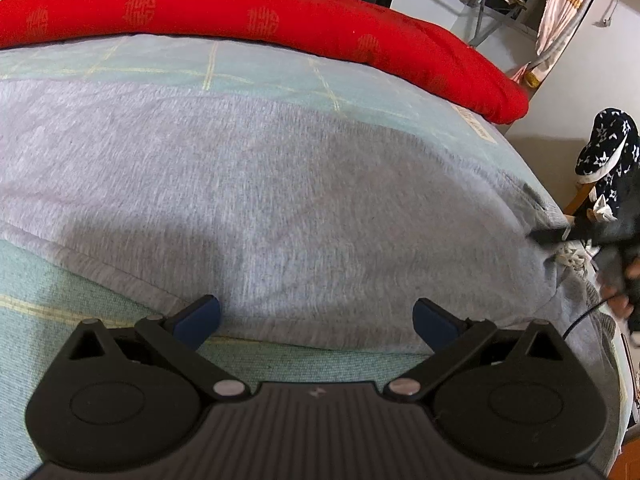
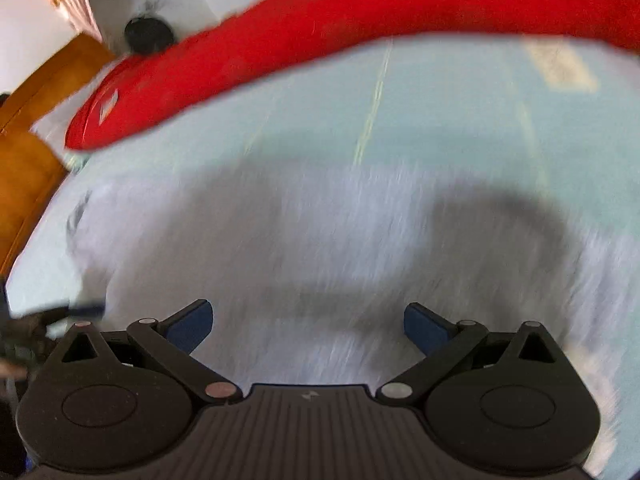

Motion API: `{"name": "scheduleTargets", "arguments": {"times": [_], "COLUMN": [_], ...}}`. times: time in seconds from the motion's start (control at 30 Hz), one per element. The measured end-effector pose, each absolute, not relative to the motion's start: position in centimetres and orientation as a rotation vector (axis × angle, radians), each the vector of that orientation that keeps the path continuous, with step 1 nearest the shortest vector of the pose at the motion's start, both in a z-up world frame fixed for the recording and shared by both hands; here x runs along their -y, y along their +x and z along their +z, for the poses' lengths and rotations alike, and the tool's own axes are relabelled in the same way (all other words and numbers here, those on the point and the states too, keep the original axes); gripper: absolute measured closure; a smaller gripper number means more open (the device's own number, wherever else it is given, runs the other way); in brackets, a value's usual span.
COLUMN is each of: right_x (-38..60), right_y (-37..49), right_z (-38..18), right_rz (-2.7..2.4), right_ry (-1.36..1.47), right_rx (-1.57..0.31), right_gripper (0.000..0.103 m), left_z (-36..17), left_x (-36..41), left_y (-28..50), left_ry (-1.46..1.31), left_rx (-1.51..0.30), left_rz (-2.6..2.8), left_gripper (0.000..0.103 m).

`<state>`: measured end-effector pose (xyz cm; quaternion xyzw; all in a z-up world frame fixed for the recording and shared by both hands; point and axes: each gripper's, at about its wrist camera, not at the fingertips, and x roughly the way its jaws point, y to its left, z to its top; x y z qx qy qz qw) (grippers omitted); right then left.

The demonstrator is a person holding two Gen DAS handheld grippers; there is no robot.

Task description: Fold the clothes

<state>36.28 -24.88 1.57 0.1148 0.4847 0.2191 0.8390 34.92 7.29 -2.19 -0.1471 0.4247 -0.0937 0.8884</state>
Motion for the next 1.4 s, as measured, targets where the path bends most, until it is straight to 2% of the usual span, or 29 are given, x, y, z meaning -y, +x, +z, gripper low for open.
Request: {"name": "scheduleTargets", "arguments": {"times": [0.1, 0.23, 0.37, 0.5, 0.63, 0.77, 0.87, 1.07, 1.27, 1.4], "right_x": [26.9, 29.2, 27.7, 26.9, 27.2, 25.9, 24.4, 22.6, 23.1, 22.3], "right_y": [35.5, 34.9, 32.7, 31.6, 28.7, 25.7, 25.0, 24.5, 24.3, 24.0], "right_z": [0.0, 2.1, 3.4, 1.1, 3.1, 5.2, 3.4, -0.2, -0.9, -1.2], "right_rz": [0.448, 0.290, 0.401, 0.342, 0.313, 0.310, 0.294, 0.220, 0.206, 0.188], "right_ry": [0.227, 0.250, 0.275, 0.208, 0.173, 0.126, 0.086, -0.003, 0.035, 0.002], "right_rx": [-0.990, -0.972, -0.925, -1.003, -0.941, -0.876, -0.919, -0.958, -0.912, -0.888], "right_gripper": [0.000, 0.000, 0.000, 0.000, 0.000, 0.000, 0.000, 0.000, 0.000, 0.000], "left_z": [-2.2, -1.9, -0.7, 2.2, 4.7, 2.7, -0.1, -0.1, 3.2, 2.2], "left_x": [-7.3, -6.8, -6.1, -4.8, -2.6, -0.2, 1.3, 2.2, -1.5, -3.8], "left_y": [35.0, 35.2, 35.4, 34.9, 34.8, 36.4, 37.2, 35.0, 36.9, 40.3], "left_ry": [-0.303, -0.268, -0.218, -0.177, -0.098, -0.081, -0.108, -0.064, -0.119, -0.157], "left_rx": [-0.886, -0.904, -0.924, -0.862, -0.793, -0.831, -0.907, -0.932, -0.848, -0.855], "left_rz": [-0.195, -0.188, -0.161, -0.174, -0.237, -0.292, -0.328, -0.383, -0.358, -0.315], "left_gripper": [0.001, 0.001, 0.001, 0.001, 0.001, 0.001, 0.001, 0.001, 0.001, 0.001]}}
